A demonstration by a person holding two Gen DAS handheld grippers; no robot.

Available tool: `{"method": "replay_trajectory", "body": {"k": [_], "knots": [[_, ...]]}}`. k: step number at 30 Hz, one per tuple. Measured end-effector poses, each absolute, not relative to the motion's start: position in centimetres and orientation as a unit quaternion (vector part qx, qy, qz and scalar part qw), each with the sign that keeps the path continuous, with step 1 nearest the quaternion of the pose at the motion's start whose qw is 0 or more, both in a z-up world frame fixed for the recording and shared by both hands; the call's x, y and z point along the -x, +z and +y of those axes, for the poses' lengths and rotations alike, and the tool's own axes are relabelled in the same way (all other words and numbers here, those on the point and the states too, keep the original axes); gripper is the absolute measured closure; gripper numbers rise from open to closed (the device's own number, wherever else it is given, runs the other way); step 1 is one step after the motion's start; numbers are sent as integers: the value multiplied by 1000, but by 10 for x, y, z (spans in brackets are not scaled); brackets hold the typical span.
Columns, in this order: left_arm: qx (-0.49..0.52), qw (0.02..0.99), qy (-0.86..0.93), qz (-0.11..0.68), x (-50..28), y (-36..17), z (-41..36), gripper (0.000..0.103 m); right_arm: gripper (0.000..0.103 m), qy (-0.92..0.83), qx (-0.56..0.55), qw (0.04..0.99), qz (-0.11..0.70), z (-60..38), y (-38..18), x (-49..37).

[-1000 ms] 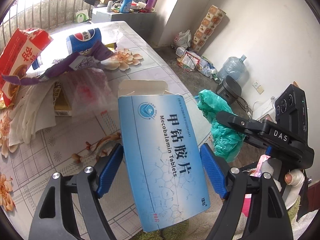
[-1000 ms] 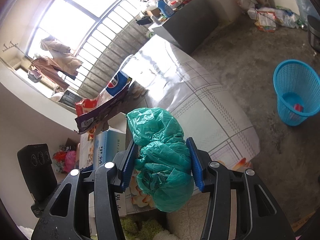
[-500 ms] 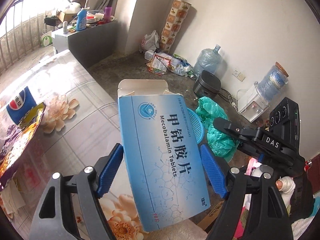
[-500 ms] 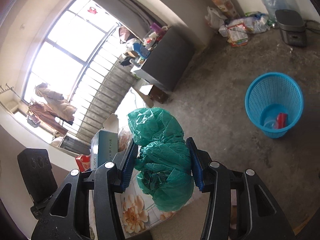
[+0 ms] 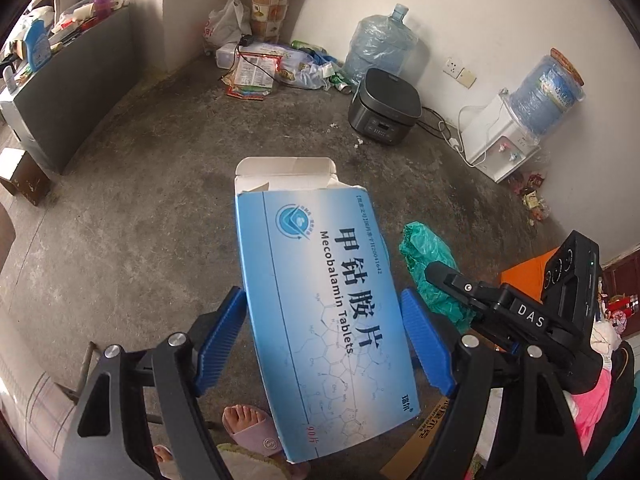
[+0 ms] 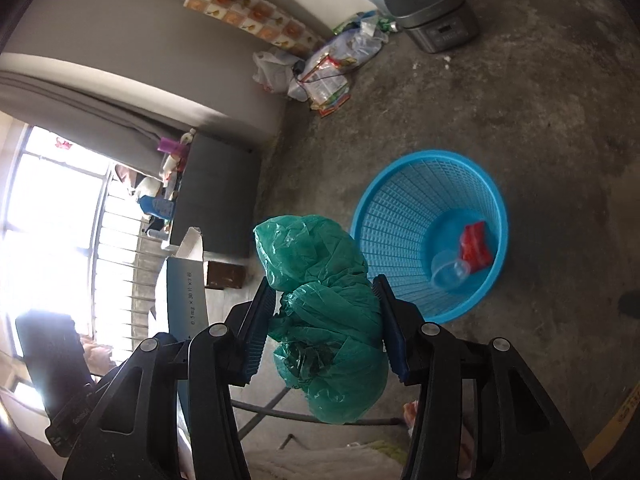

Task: Collect trash
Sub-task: 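Carry the medicine box and green bag over the blue basket and release both, then move both open tools back over the table toward the snack packets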

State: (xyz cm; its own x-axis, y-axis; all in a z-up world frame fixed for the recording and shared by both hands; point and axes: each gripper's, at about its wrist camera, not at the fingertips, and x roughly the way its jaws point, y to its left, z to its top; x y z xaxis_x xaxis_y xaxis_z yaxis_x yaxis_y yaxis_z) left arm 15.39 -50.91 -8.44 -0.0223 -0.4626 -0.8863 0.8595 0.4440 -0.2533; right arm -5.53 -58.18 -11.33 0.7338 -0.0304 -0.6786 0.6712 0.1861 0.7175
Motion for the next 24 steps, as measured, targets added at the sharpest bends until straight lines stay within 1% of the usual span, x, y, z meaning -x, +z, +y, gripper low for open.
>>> {"method": "replay_trajectory", "body": {"k": [3,5,9,13,17,24], "knots": [[-198,661,-499,524,-157,-119,-547,25,50,-267,-601,702,273,-607,-145,50],[-198,669,-496,517,-158,-138,-566,24,40,-292,-599,687,289,-621,-168,44],[-195,688,-478,511,-165,-156,-579,24,39,-317,-604,662,310,-633,-199,47],[-191,688,-507,483,-159,-147,-573,21,39,-312,-608,667,296,-624,-199,54],[-179,689,-516,477,-154,-134,-575,21,39,-315,-601,676,288,-619,-191,56],[-146,697,-544,444,-142,-84,-548,21,39,-322,-552,717,279,-603,-153,59]]}}
